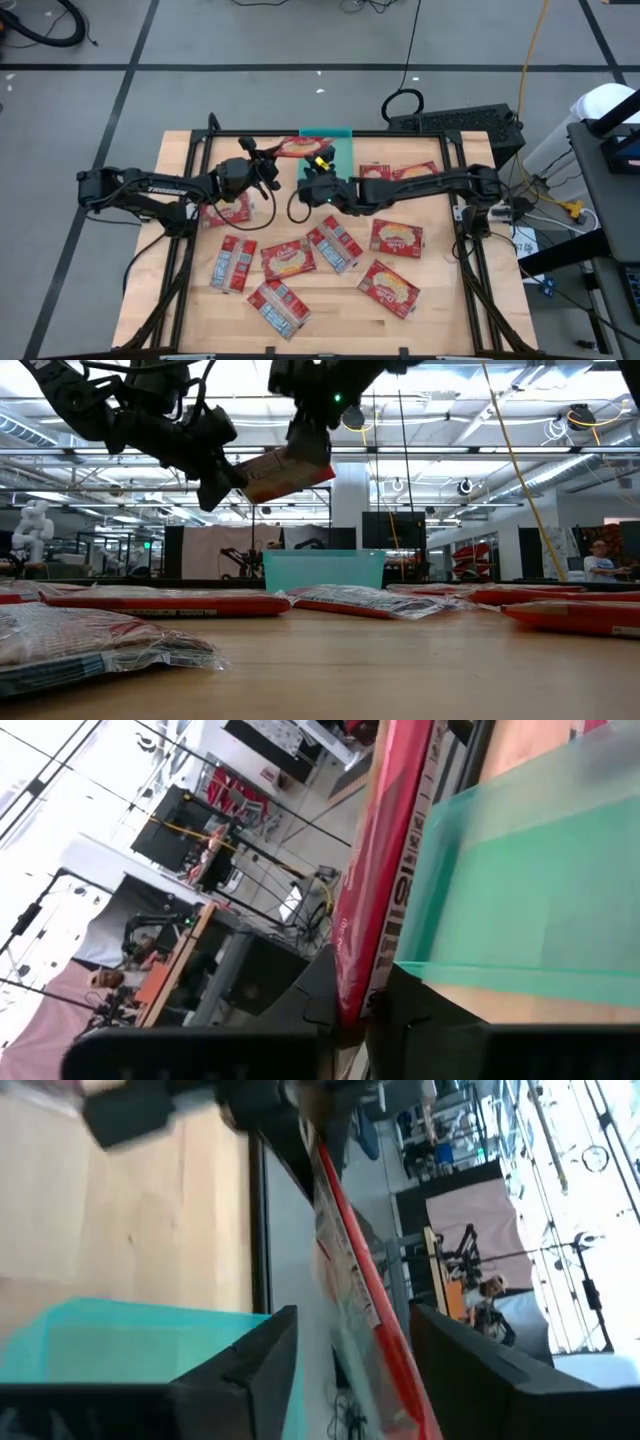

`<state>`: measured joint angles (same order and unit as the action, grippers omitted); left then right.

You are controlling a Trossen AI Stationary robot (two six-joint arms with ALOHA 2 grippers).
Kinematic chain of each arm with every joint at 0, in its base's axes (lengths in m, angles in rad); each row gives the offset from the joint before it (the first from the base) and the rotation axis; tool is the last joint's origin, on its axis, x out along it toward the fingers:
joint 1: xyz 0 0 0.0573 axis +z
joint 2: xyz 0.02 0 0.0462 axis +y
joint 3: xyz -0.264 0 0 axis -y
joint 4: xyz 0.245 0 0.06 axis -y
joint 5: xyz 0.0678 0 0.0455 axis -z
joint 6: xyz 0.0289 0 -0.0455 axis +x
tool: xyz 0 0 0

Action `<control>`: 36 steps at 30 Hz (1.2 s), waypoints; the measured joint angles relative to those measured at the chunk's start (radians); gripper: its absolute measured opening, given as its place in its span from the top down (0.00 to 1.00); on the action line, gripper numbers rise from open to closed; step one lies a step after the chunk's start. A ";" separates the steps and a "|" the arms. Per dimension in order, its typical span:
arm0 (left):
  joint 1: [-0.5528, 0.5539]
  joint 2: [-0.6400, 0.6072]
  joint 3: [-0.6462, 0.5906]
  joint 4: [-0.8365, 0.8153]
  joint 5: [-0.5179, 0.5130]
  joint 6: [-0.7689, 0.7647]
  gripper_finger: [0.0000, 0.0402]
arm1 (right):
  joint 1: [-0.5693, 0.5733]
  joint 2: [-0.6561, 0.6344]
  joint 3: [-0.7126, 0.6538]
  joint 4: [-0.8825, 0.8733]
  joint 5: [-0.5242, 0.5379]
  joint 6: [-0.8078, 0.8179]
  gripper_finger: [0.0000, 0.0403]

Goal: Sort popcorn bags into baskets
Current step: Put the red popcorn bag into the blue bin

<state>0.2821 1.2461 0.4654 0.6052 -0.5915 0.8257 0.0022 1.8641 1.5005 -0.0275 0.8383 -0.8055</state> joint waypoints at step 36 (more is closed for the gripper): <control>-0.050 -0.002 0.001 -0.141 -0.046 -0.585 0.33 | -0.380 -0.091 -0.360 0.231 -0.476 -0.121 1.00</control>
<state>0.2321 1.2446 0.4664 0.4641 -0.6379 0.2404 -0.3779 1.7735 1.1410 0.2037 0.3619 -0.9268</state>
